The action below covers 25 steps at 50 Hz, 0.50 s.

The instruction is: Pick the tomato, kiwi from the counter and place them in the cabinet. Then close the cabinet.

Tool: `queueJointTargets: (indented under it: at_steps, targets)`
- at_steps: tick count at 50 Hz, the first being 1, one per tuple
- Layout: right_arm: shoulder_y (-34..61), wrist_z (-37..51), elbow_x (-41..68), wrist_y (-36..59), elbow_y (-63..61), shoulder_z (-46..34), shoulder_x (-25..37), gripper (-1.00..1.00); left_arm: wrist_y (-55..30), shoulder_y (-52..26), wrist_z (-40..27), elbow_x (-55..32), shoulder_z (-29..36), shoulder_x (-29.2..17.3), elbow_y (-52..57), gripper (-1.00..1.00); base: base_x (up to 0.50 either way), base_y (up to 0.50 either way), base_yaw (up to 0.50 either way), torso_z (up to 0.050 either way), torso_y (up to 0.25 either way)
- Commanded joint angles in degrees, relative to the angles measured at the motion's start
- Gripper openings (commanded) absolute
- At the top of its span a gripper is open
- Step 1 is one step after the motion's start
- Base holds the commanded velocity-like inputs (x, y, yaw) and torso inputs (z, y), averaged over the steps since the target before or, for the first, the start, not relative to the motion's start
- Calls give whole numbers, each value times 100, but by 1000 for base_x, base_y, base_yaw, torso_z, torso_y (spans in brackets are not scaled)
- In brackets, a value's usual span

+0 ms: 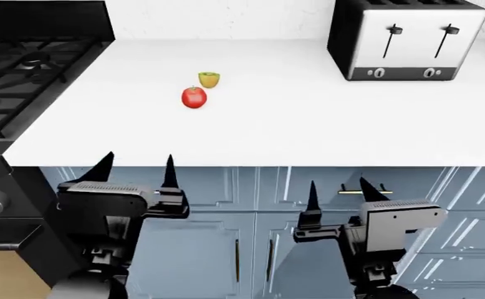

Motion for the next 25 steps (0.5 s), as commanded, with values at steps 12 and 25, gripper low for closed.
queueJointTargets:
  at_steps: [12, 25]
  targets:
    - [1367, -290, 991, 2564, -1797, 301, 501, 100, -1776, -1114, 516, -949, -195, -846, 1280, 100, 0, 0, 0, 50, 25]
    - [2668, -498, 1924, 4318, -2557, 824, 885, 100, -2698, -1741, 693, -1631, -451, -1107, 1716, 100, 94, 0, 0, 50, 26]
